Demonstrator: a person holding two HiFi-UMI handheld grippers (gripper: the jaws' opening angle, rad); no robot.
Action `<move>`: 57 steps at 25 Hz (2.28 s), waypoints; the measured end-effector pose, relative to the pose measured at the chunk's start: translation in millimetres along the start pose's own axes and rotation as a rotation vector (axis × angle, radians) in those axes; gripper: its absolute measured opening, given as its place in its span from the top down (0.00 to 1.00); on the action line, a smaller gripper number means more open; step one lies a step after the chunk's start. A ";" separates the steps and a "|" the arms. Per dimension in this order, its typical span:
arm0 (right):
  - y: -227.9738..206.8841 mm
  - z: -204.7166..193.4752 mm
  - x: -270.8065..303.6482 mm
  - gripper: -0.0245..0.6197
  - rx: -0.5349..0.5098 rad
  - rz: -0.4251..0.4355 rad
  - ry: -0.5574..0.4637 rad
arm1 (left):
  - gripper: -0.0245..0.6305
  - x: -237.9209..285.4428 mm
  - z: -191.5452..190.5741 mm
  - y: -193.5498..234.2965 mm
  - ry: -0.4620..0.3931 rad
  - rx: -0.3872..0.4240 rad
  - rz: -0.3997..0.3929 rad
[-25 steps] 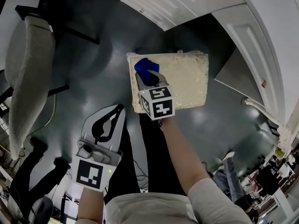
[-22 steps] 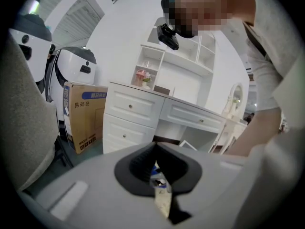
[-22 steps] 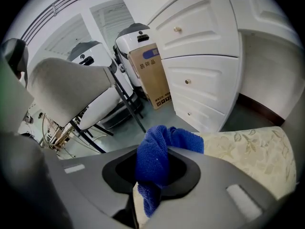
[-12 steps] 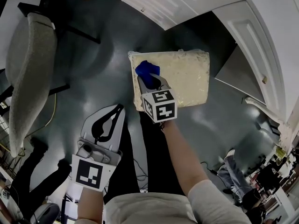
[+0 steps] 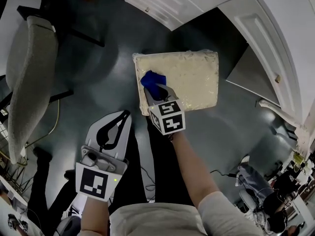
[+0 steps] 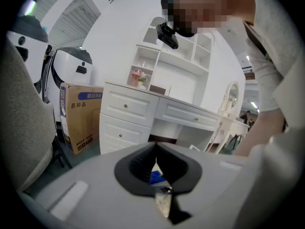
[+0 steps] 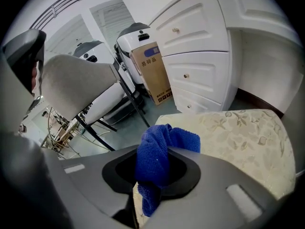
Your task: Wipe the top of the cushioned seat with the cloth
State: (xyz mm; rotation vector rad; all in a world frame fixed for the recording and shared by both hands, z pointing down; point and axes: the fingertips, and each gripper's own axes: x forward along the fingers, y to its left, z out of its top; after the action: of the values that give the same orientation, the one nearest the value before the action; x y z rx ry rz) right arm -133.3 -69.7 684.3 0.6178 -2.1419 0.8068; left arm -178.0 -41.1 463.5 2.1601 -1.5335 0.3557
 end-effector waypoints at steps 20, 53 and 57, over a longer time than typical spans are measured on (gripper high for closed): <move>-101.1 -15.7 -51.0 0.84 0.063 -0.116 -0.036 | 0.96 50.4 11.1 -48.0 0.024 0.043 -0.073; -241.8 -47.1 -129.4 0.84 0.154 -0.251 -0.043 | 0.96 113.3 32.1 -127.2 0.013 0.073 -0.137; -237.4 -52.5 -131.2 0.84 0.151 -0.248 -0.045 | 0.96 110.6 28.2 -138.6 0.011 0.088 -0.167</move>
State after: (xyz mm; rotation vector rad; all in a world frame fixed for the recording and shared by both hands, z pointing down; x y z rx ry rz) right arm 122.8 -173.1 691.2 0.9678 -2.0054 0.8272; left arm -11.6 -108.6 459.9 2.3311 -1.3427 0.3838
